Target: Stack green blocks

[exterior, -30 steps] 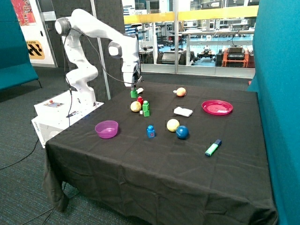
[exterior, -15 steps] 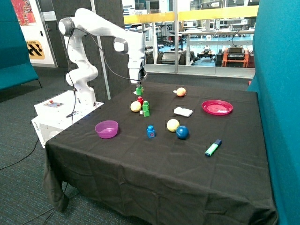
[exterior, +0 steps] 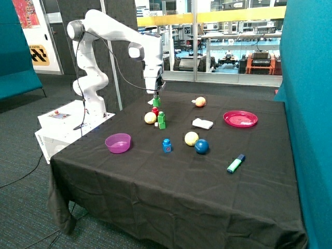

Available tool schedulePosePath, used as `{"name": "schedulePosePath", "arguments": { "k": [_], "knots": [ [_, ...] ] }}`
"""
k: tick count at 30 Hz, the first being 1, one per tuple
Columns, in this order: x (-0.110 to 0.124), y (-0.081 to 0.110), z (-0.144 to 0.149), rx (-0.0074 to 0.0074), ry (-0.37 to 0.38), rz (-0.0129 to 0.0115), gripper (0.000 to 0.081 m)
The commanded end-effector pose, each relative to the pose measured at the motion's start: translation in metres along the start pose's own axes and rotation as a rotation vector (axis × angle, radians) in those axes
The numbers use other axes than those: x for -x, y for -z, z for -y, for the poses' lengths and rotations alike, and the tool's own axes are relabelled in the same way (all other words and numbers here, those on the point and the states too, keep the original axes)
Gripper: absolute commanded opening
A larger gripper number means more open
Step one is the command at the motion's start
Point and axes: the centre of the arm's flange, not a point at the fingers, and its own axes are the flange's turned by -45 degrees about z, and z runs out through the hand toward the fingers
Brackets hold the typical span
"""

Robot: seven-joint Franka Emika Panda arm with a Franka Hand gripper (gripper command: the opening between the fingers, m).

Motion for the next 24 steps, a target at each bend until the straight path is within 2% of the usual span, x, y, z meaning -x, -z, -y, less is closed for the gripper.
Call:
{"name": "schedulePosePath", "arguments": {
  "k": [1, 24],
  "knots": [
    [-0.007, -0.005, -0.011, -0.0009, -0.021, -0.0027, 0.0000],
    [-0.006, -0.026, -0.001, -0.0009, -0.007, -0.0027, 0.0000]
  ]
}}
